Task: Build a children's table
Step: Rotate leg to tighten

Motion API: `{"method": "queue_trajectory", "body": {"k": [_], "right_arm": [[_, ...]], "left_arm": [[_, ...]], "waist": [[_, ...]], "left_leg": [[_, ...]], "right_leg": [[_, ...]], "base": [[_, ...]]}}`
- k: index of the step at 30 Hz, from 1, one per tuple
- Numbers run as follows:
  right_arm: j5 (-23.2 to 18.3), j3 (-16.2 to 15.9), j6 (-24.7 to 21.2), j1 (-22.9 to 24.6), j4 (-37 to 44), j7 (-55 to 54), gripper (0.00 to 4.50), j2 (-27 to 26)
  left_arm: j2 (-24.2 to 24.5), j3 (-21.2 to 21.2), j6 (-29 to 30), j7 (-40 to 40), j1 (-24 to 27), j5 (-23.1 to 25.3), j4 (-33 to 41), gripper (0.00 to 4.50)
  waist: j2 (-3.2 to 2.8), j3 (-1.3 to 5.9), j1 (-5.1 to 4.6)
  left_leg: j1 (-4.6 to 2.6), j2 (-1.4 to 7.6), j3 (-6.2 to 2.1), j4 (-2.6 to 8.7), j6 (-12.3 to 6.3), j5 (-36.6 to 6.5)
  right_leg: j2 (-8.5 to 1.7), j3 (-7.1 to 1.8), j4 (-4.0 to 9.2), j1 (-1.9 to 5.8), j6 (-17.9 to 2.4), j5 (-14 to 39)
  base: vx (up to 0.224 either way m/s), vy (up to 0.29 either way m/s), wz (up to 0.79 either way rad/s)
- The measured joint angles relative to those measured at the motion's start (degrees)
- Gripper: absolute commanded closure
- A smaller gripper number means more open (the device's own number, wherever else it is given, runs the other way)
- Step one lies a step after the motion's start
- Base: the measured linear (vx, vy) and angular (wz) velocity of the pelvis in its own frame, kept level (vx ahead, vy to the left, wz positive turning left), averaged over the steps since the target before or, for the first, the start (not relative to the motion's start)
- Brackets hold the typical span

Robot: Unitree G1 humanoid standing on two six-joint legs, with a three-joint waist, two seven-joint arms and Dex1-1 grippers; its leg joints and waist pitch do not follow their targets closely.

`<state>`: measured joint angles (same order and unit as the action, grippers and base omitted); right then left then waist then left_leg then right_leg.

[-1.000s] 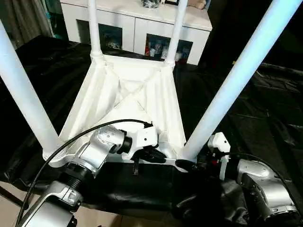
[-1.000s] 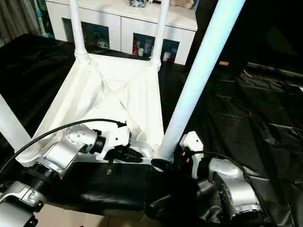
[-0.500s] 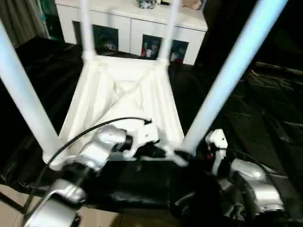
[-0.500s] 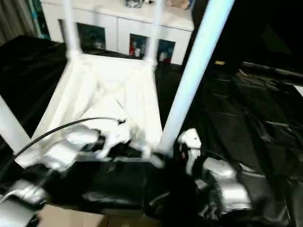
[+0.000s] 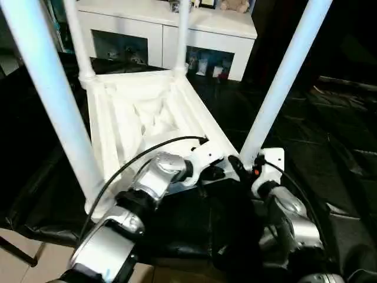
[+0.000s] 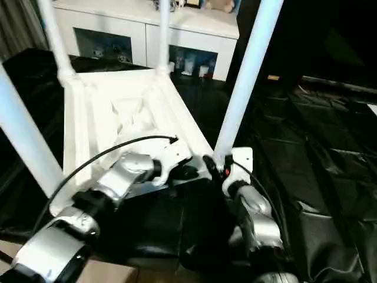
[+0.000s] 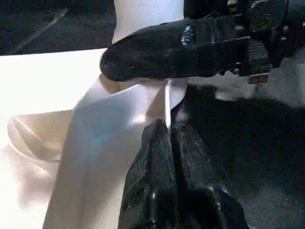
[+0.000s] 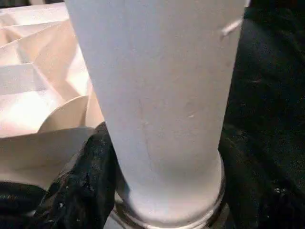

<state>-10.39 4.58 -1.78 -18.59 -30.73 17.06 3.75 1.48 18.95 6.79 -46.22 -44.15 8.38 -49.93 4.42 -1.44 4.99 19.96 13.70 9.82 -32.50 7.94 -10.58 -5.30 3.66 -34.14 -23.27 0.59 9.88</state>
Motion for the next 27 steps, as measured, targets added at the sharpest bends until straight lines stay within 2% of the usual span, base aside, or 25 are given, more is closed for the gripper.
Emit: {"method": "queue_trajectory", "body": {"k": [5,6,9,11,14,21,27], "right_arm": [[-0.2,0.1,1.7,-0.2,-0.9,0.7,1.86,0.0],[-0.5,0.1,1.9,0.0,-0.8,1.4,1.3,0.1],[-1.5,-0.1,1.6,1.7,1.1,6.7,1.08,1.9],[-2.4,-1.2,0.5,3.4,3.8,11.7,0.79,5.0],[-3.0,-2.4,-0.3,4.0,6.7,17.0,0.6,8.1],[-4.7,-5.6,0.0,10.3,16.5,33.6,0.6,20.1],[-2.5,-8.7,0.2,11.6,17.0,36.5,0.6,21.1]], "left_arm": [[0.2,0.0,-1.2,-0.3,-0.2,0.2,-0.5,4.5],[0.4,0.0,-1.6,-0.7,-0.1,0.2,-0.5,4.5],[1.0,0.0,-2.2,-2.4,0.3,0.2,0.2,4.5],[1.9,0.1,-2.8,-3.8,0.8,0.1,1.1,4.5],[2.7,0.2,-3.6,-5.0,1.0,0.1,1.3,4.5],[7.7,1.2,-6.7,-16.2,4.3,-1.5,6.6,4.5],[10.5,1.8,-6.9,-22.4,6.9,-2.5,11.2,4.5]], "waist": [[-0.27,-0.16,-0.02],[-0.33,-0.2,-0.01],[-0.4,-0.25,0.06],[-0.42,-0.28,0.04],[-0.42,-0.31,-0.02],[-0.43,-0.32,0.47],[-0.28,-0.37,0.56]], "left_leg": [[0.0,0.0,0.02,0.0,0.0,0.0],[-0.01,0.0,0.01,0.04,0.0,0.0],[0.0,0.01,0.01,0.11,0.0,0.0],[0.0,0.01,0.02,0.1,-0.01,0.0],[-0.02,0.03,0.01,0.09,-0.01,0.0],[-0.01,0.03,0.01,0.15,-0.01,0.0],[0.04,0.02,0.02,0.09,-0.01,0.0]], "right_leg": [[0.0,0.0,0.02,0.0,0.0,0.0],[0.0,0.01,0.02,0.0,0.0,0.0],[0.0,0.03,0.02,-0.02,0.0,0.0],[0.0,0.02,0.04,-0.02,0.0,0.0],[0.02,0.04,0.02,-0.02,0.0,0.0],[0.0,0.05,0.06,0.0,0.3,0.2],[-0.06,0.05,0.06,0.0,0.3,0.2]], "base": [[0.0,0.0,0.0],[0.0,0.0,0.0],[0.0,0.0,0.0],[0.0,0.0,0.0],[0.0,0.0,0.0],[0.0,0.0,0.0],[0.0,0.0,0.0]]}}
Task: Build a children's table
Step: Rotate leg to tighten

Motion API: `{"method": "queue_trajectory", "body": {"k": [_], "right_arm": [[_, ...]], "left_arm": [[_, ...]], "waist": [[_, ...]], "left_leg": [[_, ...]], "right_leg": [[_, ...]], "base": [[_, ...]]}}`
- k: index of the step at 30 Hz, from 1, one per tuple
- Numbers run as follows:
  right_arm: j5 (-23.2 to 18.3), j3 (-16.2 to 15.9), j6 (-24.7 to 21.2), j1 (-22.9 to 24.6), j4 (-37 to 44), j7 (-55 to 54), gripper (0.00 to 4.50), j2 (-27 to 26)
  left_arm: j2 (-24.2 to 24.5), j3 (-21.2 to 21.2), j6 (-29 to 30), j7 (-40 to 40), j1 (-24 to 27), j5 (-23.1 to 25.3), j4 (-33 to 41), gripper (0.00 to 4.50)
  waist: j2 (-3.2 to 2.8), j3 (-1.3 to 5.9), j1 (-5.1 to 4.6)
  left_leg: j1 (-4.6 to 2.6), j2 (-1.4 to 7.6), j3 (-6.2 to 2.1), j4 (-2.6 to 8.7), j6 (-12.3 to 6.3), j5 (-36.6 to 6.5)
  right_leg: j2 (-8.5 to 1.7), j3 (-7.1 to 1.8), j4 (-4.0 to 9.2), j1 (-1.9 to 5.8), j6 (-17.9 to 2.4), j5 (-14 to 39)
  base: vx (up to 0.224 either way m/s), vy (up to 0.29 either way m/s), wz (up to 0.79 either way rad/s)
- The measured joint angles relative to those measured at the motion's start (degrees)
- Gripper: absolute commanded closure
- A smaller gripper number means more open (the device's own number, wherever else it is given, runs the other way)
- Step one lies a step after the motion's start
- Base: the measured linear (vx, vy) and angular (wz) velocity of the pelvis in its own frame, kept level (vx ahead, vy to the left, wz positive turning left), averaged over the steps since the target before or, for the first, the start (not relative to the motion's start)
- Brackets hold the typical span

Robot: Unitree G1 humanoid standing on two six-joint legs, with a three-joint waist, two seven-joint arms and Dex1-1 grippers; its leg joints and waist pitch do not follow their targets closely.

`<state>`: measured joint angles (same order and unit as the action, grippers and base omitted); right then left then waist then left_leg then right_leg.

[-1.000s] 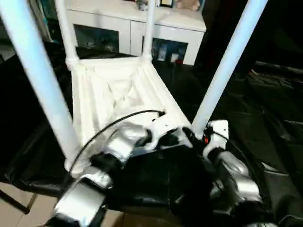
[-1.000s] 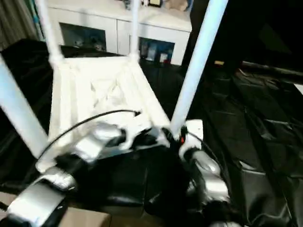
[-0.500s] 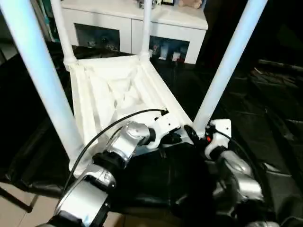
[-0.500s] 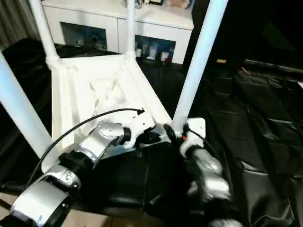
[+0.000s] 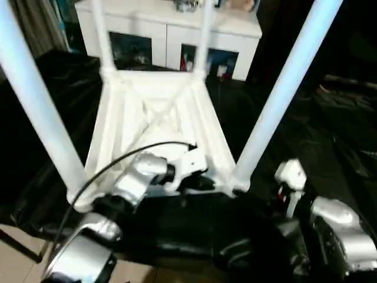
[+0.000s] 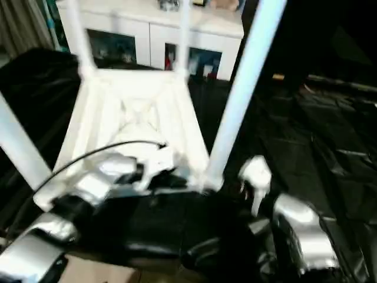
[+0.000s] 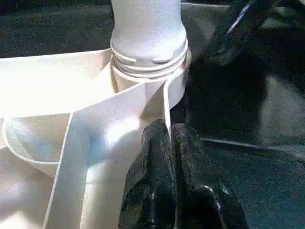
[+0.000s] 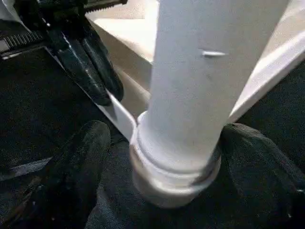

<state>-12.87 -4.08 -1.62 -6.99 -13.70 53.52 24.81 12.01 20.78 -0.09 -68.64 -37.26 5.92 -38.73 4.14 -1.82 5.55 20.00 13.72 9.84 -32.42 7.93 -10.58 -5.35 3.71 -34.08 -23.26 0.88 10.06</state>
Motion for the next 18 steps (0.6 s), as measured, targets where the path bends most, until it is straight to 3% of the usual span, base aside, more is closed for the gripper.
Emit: {"method": "queue_trajectory", "body": {"k": [4,5,8,10,14,15,18], "right_arm": [[-0.2,-1.0,-0.7,-0.9,-0.9,-0.4,0.6,-2.3],[-0.3,-1.1,-0.9,-1.4,-1.2,-0.5,0.96,-2.7],[-0.8,-1.0,-1.3,-2.4,-2.3,-0.7,0.98,-3.4],[-1.1,-0.9,-1.5,-2.9,-3.3,-0.6,1.32,-3.9],[-1.2,-0.8,-1.7,-3.5,-4.8,-0.9,1.47,-4.5],[-1.2,-0.8,-1.7,-3.5,-4.8,-1.0,1.72,-4.6],[-1.2,-0.8,-1.8,-3.5,-4.9,-1.3,1.77,-5.0]], "left_arm": [[0.7,0.4,1.0,-1.7,1.2,-0.5,2.8,4.5],[0.7,0.5,1.1,-1.8,1.3,-0.6,3.0,4.5],[0.7,0.5,1.4,-1.8,1.5,-0.5,3.7,4.5],[0.9,0.5,1.5,-1.9,1.8,-0.5,4.2,4.5],[1.3,0.3,2.2,-1.8,2.6,-0.5,5.5,4.5],[1.4,0.3,2.3,-1.8,2.6,-0.5,5.6,4.5],[1.6,0.3,2.4,-1.8,2.7,-0.5,5.8,4.5]], "waist": [[0.02,0.0,0.1],[0.02,0.0,0.23],[0.15,0.0,0.35],[0.14,0.01,0.31],[0.12,0.02,0.09],[0.13,0.02,0.04],[0.16,0.02,-0.19]], "left_leg": [[0.02,0.0,0.01,0.01,0.0,0.0],[0.03,0.0,0.02,0.0,0.0,0.0],[0.02,0.0,0.03,0.01,0.0,0.0],[0.01,0.0,0.04,0.01,0.0,0.0],[-0.01,0.01,0.04,0.03,0.0,0.0],[-0.01,0.01,0.04,0.03,0.0,0.0],[-0.01,0.0,0.04,0.01,0.0,0.0]], "right_leg": [[0.0,0.0,0.0,-0.01,0.0,0.0],[-0.01,-0.01,0.0,-0.01,0.0,0.0],[-0.01,-0.01,-0.01,-0.01,-0.1,0.0],[-0.01,-0.02,-0.02,-0.01,-0.1,0.0],[0.0,-0.01,-0.04,-0.01,-0.2,0.0],[0.0,-0.01,-0.04,-0.01,-0.2,0.0],[0.0,-0.02,-0.04,-0.01,-0.2,0.0]], "base": [[0.0,0.0,0.0],[0.0,0.0,0.0],[0.0,0.0,0.0],[0.0,0.0,0.0],[0.0,0.0,0.0],[0.0,0.0,0.0],[0.0,0.0,0.0]]}}
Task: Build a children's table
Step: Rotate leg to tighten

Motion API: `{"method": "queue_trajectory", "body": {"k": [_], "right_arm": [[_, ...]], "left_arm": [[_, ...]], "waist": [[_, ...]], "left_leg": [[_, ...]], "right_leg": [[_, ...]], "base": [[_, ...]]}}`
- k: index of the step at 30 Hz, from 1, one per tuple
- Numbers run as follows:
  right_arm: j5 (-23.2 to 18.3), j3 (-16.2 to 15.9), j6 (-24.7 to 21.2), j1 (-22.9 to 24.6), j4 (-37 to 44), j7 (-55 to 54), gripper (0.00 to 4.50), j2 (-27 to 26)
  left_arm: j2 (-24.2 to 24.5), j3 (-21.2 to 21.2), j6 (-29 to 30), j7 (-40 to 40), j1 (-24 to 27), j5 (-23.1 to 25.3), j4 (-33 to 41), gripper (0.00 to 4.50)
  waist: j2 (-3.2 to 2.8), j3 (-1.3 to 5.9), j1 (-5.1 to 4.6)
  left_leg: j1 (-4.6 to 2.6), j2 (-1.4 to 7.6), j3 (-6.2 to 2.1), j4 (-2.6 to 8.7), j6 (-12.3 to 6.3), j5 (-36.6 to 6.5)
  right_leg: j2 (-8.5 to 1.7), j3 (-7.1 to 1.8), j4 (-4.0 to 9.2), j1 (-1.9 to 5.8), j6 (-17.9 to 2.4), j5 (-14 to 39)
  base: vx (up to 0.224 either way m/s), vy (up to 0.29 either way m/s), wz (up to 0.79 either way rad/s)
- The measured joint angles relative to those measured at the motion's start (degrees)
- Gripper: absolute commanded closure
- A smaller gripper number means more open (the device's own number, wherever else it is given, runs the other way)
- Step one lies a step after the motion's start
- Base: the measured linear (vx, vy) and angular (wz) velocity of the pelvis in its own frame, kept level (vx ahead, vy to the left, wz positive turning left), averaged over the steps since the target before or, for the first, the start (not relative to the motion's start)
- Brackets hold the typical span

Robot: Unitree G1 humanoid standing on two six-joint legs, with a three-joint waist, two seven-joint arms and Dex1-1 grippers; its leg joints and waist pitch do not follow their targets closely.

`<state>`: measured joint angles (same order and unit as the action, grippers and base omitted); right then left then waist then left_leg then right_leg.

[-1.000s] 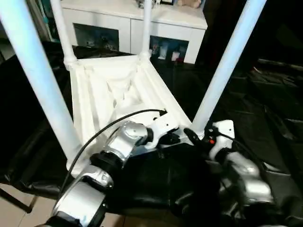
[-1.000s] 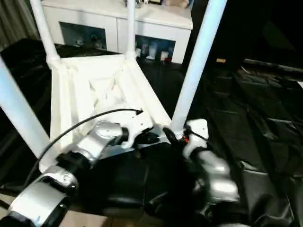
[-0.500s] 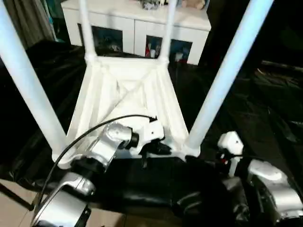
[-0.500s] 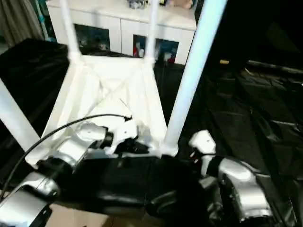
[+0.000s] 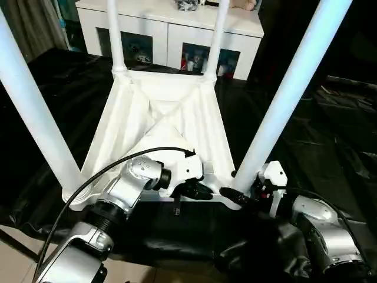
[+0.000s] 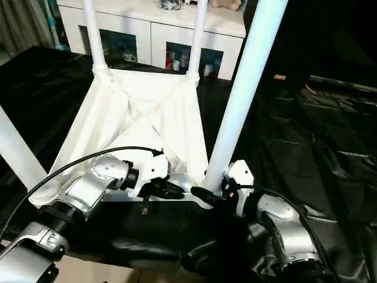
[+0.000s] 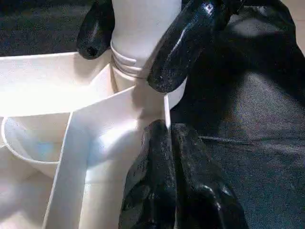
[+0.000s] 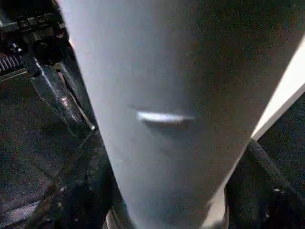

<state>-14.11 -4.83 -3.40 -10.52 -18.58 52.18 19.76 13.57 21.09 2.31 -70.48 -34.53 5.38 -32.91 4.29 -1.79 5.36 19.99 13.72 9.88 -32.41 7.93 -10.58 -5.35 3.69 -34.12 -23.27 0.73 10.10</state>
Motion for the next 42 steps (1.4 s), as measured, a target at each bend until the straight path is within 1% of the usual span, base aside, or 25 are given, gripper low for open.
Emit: {"method": "queue_trajectory", "body": {"k": [1,3,5,8,12,16,20,21,22,24,28,29,32,33,35,37,39,41,42], "right_arm": [[0.0,0.0,0.0,0.0,-0.1,-0.3,1.86,-0.2],[0.0,0.3,0.0,0.0,-0.4,-1.2,1.88,-1.0],[0.0,1.3,0.0,0.0,-1.2,-3.7,1.89,-2.6],[0.1,3.8,-0.2,-0.6,-2.7,-11.2,1.89,-6.0],[0.3,6.6,-1.0,-1.2,-3.7,-19.4,1.89,-9.2],[1.1,7.8,-1.2,-2.4,-4.6,-25.1,1.9,-11.5],[1.5,8.3,-0.9,-2.5,-4.5,-27.0,1.9,-12.3],[1.5,8.3,-0.9,-2.4,-4.4,-27.0,1.34,-12.4],[1.5,8.3,-0.8,-2.2,-4.3,-27.0,1.34,-12.4],[0.7,8.4,-0.4,-1.3,-3.6,-26.3,1.14,-12.6],[0.6,7.3,-1.7,2.2,0.5,-21.6,0.76,-9.5],[0.6,6.9,-2.2,2.7,1.3,-20.8,0.76,-8.7],[-0.6,5.4,-3.9,8.1,8.1,-13.1,0.76,-1.6],[-2.4,4.6,-5.1,10.8,11.9,-8.3,0.76,1.7],[-4.6,3.7,-6.6,13.2,15.4,-2.9,0.76,3.8],[-6.6,3.8,-7.9,15.2,17.3,0.4,0.76,5.8],[-7.8,5.6,-8.7,16.6,17.4,2.5,0.76,8.5],[-8.7,7.5,-9.0,18.1,17.8,3.7,0.76,10.6],[-8.8,8.2,-9.0,18.9,17.9,4.1,0.76,11.1]], "left_arm": [[0.0,0.0,0.0,0.0,0.0,0.0,0.0,4.5],[0.1,-0.1,0.2,0.4,-0.1,0.0,-0.2,4.5],[-0.4,-0.5,0.3,1.8,-0.6,0.2,-1.4,4.5],[-2.8,-0.9,1.2,6.1,-2.5,1.2,-4.8,4.5],[-6.5,-0.9,1.4,11.8,-5.3,2.3,-9.9,4.5],[-8.9,-1.0,1.7,15.7,-7.4,2.4,-13.5,4.5],[-9.8,-1.2,1.7,16.3,-8.5,2.3,-15.4,4.5],[-9.9,-1.1,1.5,16.3,-8.5,2.3,-15.5,4.5],[-9.9,-1.1,1.2,16.3,-8.5,2.3,-15.7,4.5],[-9.8,-1.1,0.8,16.3,-8.7,2.3,-16.1,4.5],[-9.3,-1.2,-0.6,16.0,-8.8,2.2,-16.8,4.5],[-9.1,-1.2,-0.8,15.8,-8.8,2.2,-16.9,4.5],[-7.7,-1.0,-3.1,12.0,-8.4,2.1,-16.8,4.5],[-6.7,-0.7,-4.4,10.1,-8.0,2.0,-16.3,4.5],[-5.5,-0.5,-6.1,8.1,-7.7,1.9,-16.0,4.5],[-4.7,0.2,-8.2,5.4,-7.2,1.6,-15.6,4.5],[-3.5,0.6,-10.0,1.5,-6.6,1.0,-14.9,4.5],[-2.8,0.8,-10.4,-1.5,-6.5,0.5,-14.7,4.5],[-2.6,0.8,-10.6,-2.6,-6.5,0.2,-14.8,4.5]], "waist": [[0.01,0.01,-0.08],[0.06,0.02,-0.22],[0.13,0.06,-0.28],[0.2,0.04,-0.42],[0.19,0.04,-0.34],[0.09,0.09,-0.25],[-0.07,0.11,-0.09],[-0.09,0.11,-0.06],[-0.16,0.09,-0.02],[-0.24,0.09,-0.08],[-0.41,0.08,-0.21],[-0.46,0.08,-0.24],[-0.79,0.07,0.01],[-0.88,0.07,0.2],[-0.91,0.05,0.23],[-1.08,0.06,0.53],[-1.12,0.09,1.47],[-1.19,0.1,1.97],[-1.21,0.11,2.06]], "left_leg": [[0.0,0.0,0.0,0.0,0.0,0.0],[-0.02,0.0,0.0,0.0,0.0,0.0],[-0.04,0.0,0.0,-0.02,0.0,0.0],[-0.05,-0.02,-0.01,-0.1,0.0,0.0],[-0.04,-0.04,-0.04,-0.1,0.0,0.0],[0.0,-0.04,-0.04,-0.09,0.0,0.0],[0.01,-0.04,-0.04,-0.06,0.0,0.0],[0.01,-0.04,-0.04,-0.06,0.0,0.0],[0.01,-0.04,-0.04,-0.06,0.0,0.0],[-0.02,-0.04,-0.05,-0.05,0.0,0.0],[-0.04,-0.04,-0.07,-0.02,0.0,0.0],[-0.04,-0.04,-0.08,0.01,0.0,0.0],[-0.03,-0.04,-0.11,0.13,0.0,0.0],[-0.04,-0.02,-0.14,0.19,0.0,0.0],[-0.02,0.01,-0.17,0.23,0.0,0.0],[0.01,-0.02,-0.15,0.21,0.0,0.0],[0.04,-0.02,-0.12,0.15,-0.01,0.0],[0.06,-0.01,-0.1,0.08,-0.01,0.0],[0.07,-0.02,-0.08,0.1,-0.01,0.0]], "right_leg": [[0.0,0.0,0.0,0.0,0.0,0.0],[0.0,0.0,0.0,0.0,0.0,0.0],[0.0,0.0,-0.02,0.01,0.1,0.0],[0.0,-0.03,-0.02,0.01,0.1,-0.1],[0.0,-0.02,-0.03,0.04,0.1,-0.1],[0.0,-0.02,-0.02,0.05,0.1,-0.1],[0.0,-0.01,0.02,0.06,0.1,-0.1],[0.0,-0.01,0.03,0.06,0.1,-0.1],[0.0,-0.01,0.04,0.07,0.1,-0.1],[0.01,-0.01,0.04,0.08,0.1,-0.1],[0.01,0.0,0.03,0.09,0.1,-0.1],[0.02,0.02,0.03,0.09,0.1,-0.1],[0.03,0.05,0.07,0.09,0.1,-0.1],[0.06,0.07,0.1,0.09,0.2,-0.1],[0.1,0.1,0.11,0.06,0.2,-0.1],[0.05,0.08,0.19,0.06,0.2,-0.1],[-0.03,0.09,0.28,0.14,0.2,0.0],[-0.04,0.06,0.39,0.21,0.3,0.0],[-0.04,0.05,0.48,0.23,0.3,0.0]], "base": [[0.0,0.0,0.0],[0.0,0.0,0.0],[0.0,0.0,0.0],[0.0,0.0,0.0],[0.0,0.0,0.0],[0.0,0.0,0.0],[0.0,0.0,0.0],[0.0,0.0,0.0],[0.0,0.0,0.0],[0.0,0.0,0.0],[0.0,0.0,0.0],[0.0,0.0,0.0],[0.0,0.0,0.0],[0.0,0.0,0.0],[0.0,0.0,0.0],[0.0,0.0,0.0],[0.0,0.0,0.0],[0.0,0.0,0.0],[0.0,0.0,0.0]]}}
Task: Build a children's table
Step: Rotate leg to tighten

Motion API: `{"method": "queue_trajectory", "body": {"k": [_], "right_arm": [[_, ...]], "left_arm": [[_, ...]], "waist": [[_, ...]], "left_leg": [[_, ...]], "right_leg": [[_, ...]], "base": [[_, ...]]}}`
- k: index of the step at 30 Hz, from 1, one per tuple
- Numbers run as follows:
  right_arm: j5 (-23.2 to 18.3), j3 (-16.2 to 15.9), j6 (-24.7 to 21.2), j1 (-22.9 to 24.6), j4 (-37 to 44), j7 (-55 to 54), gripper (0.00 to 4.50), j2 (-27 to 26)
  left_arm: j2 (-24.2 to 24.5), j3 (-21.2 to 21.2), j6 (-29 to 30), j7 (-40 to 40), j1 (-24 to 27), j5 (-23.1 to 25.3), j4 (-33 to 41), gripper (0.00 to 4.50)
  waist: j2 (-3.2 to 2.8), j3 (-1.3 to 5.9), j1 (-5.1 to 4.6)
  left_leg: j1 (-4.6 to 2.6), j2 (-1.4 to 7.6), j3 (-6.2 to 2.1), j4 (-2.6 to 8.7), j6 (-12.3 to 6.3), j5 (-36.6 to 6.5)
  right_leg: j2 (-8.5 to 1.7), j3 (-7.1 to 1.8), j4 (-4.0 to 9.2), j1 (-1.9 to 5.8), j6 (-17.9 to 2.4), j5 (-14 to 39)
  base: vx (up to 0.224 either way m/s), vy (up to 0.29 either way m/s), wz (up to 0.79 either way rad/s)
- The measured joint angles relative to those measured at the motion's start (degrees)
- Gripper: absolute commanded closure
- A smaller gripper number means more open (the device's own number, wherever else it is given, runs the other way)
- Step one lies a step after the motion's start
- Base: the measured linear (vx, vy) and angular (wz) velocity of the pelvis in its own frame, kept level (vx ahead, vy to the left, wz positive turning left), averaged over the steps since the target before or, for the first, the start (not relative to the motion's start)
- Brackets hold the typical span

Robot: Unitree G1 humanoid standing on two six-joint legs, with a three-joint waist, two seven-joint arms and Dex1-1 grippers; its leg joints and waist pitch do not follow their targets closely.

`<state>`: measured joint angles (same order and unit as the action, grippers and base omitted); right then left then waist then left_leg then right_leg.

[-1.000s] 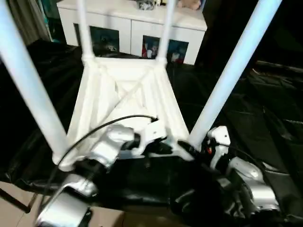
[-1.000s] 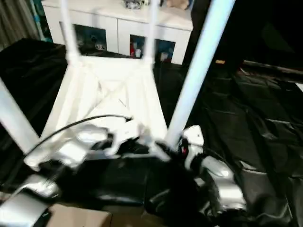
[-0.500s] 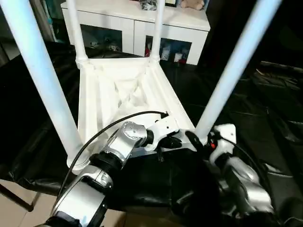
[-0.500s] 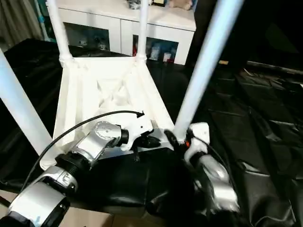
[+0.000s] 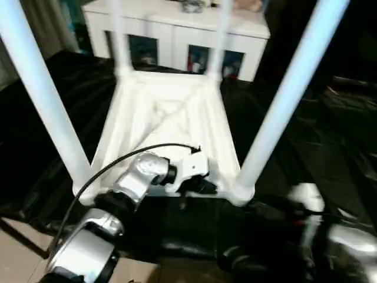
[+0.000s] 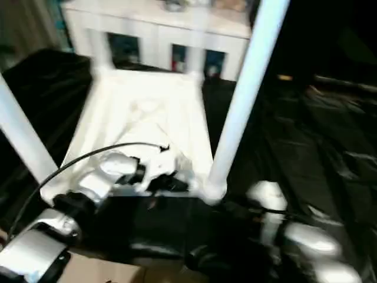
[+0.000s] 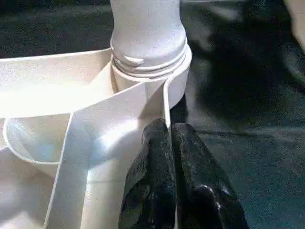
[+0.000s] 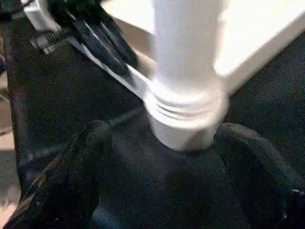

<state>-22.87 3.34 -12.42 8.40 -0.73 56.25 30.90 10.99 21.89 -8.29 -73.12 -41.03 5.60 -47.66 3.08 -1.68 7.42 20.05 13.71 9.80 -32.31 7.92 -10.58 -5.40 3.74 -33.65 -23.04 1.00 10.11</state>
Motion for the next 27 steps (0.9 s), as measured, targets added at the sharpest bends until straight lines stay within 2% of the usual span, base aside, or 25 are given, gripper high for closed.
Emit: {"method": "queue_trajectory", "body": {"k": [7,8,13,18,19,22,25,27], "right_arm": [[0.0,2.1,0.1,1.1,-0.1,-1.9,0.76,0.1],[-1.2,3.6,0.1,1.0,-0.1,-3.2,0.76,-1.2],[-2.1,4.8,0.1,1.0,0.0,-4.2,0.76,-1.4],[-2.3,5.3,0.2,0.8,0.0,-6.0,0.76,-3.2],[-2.3,5.3,0.2,0.7,0.0,-6.2,0.73,-3.5],[-2.4,5.4,0.2,-0.4,0.0,-7.7,0.71,-5.0],[-2.5,5.5,0.4,-0.8,0.1,-10.2,0.71,-7.1],[-2.5,5.5,0.4,-0.4,2.0,-12.5,0.71,-8.6]], "left_arm": [[2.0,0.0,-1.5,-5.1,0.2,-1.3,0.2,4.5],[3.2,0.1,-1.6,-7.3,1.1,-2.2,1.6,4.5],[4.8,0.5,-1.6,-12.1,2.7,-3.5,4.6,4.5],[6.7,0.5,-3.2,-12.7,4.7,-3.8,8.6,4.5],[6.7,0.5,-3.2,-12.6,4.7,-3.8,8.8,4.23],[7.8,-0.3,-1.1,-12.5,6.0,-4.7,11.5,4.06],[8.2,-3.6,2.8,-11.2,9.5,-8.9,17.3,3.75],[8.6,-7.6,6.0,-8.2,12.4,-12.5,23.5,3.6]], "waist": [[-0.21,0.01,-0.01],[-0.2,0.01,-0.05],[-0.14,0.0,0.25],[0.62,-0.19,0.21],[0.73,-0.26,0.21],[1.2,-0.45,-0.38],[1.72,-0.71,-1.06],[1.78,-0.75,-1.4]], "left_leg": [[-0.01,0.0,0.02,0.09,-0.01,0.0],[-0.02,0.01,0.03,0.1,-0.01,0.0],[0.0,0.01,0.1,-0.01,-0.09,-0.1],[-0.06,0.02,0.15,-0.06,-0.11,-0.1],[-0.05,0.02,0.15,-0.08,-0.1,-0.1],[-0.08,0.03,0.15,-0.07,-0.09,-0.1],[-0.04,0.06,0.13,-0.09,-0.08,-0.1],[0.0,0.08,0.13,-0.1,-0.08,-0.1]], "right_leg": [[0.03,0.02,0.04,-0.01,-0.2,0.0],[0.05,0.01,0.04,-0.03,-0.2,0.0],[0.02,-0.04,0.04,-0.02,-0.2,0.1],[0.01,-0.07,-0.27,-0.07,-0.1,0.2],[0.01,-0.09,-0.33,-0.1,-0.1,0.2],[0.01,-0.08,-0.46,-0.13,-0.1,0.2],[0.05,-0.08,-0.49,-0.18,-0.1,0.2],[0.09,-0.09,-0.5,-0.24,-0.2,0.2]], "base": [[0.0,0.0,0.0],[0.0,0.0,0.0],[0.0,0.0,0.0],[0.0,0.0,0.0],[0.0,0.0,0.0],[0.0,0.0,0.0],[0.0,0.0,0.0],[0.0,0.0,0.0]]}}
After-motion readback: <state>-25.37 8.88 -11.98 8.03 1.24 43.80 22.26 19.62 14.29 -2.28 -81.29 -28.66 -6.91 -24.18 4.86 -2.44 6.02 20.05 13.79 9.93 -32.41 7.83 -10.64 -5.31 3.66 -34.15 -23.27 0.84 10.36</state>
